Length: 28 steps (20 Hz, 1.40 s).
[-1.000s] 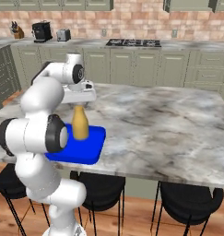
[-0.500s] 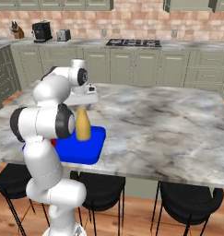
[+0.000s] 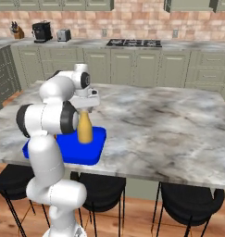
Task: There is a tray on the dining counter. Grab the cup, mug, and pitcher and place them on the tray. The pitcher may be placed next to the tray if it cannot fit the tray.
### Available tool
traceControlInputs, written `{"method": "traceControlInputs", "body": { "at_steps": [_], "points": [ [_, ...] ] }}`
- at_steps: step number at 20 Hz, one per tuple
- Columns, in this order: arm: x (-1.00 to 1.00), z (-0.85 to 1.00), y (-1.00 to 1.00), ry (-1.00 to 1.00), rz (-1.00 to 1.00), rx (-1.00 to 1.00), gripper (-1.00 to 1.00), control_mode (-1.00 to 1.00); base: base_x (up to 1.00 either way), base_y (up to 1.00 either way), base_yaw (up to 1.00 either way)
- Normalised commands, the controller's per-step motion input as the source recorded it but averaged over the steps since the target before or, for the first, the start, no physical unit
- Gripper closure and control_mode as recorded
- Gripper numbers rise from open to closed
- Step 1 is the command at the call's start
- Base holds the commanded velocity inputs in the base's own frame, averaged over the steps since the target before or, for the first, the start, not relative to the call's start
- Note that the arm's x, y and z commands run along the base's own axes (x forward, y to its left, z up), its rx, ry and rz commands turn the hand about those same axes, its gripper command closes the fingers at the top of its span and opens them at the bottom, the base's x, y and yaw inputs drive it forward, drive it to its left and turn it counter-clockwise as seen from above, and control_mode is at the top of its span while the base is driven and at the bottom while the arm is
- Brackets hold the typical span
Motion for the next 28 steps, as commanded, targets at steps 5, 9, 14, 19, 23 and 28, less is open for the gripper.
{"method": "traceControlInputs", "body": {
  "at_steps": [5,9,14,19,23,28],
  "points": [
    [0.0,-0.22,0.0,0.05,0.04,0.01,1.0,-1.0,0.0,0.0,0.0],
    [0.0,0.0,0.0,0.0,0.0,0.0,1.0,-1.0,0.0,0.0,0.0],
    [0.0,0.0,0.0,0.0,0.0,0.0,1.0,-1.0,0.0,0.0,0.0],
    [0.0,0.0,0.0,0.0,0.0,0.0,-1.0,-1.0,0.0,0.0,0.0],
    [0.0,0.0,0.0,0.0,0.0,0.0,-1.0,-1.0,0.0,0.0,0.0],
    [0.0,0.0,0.0,0.0,0.0,0.0,-1.0,-1.0,0.0,0.0,0.0]
  ]
}}
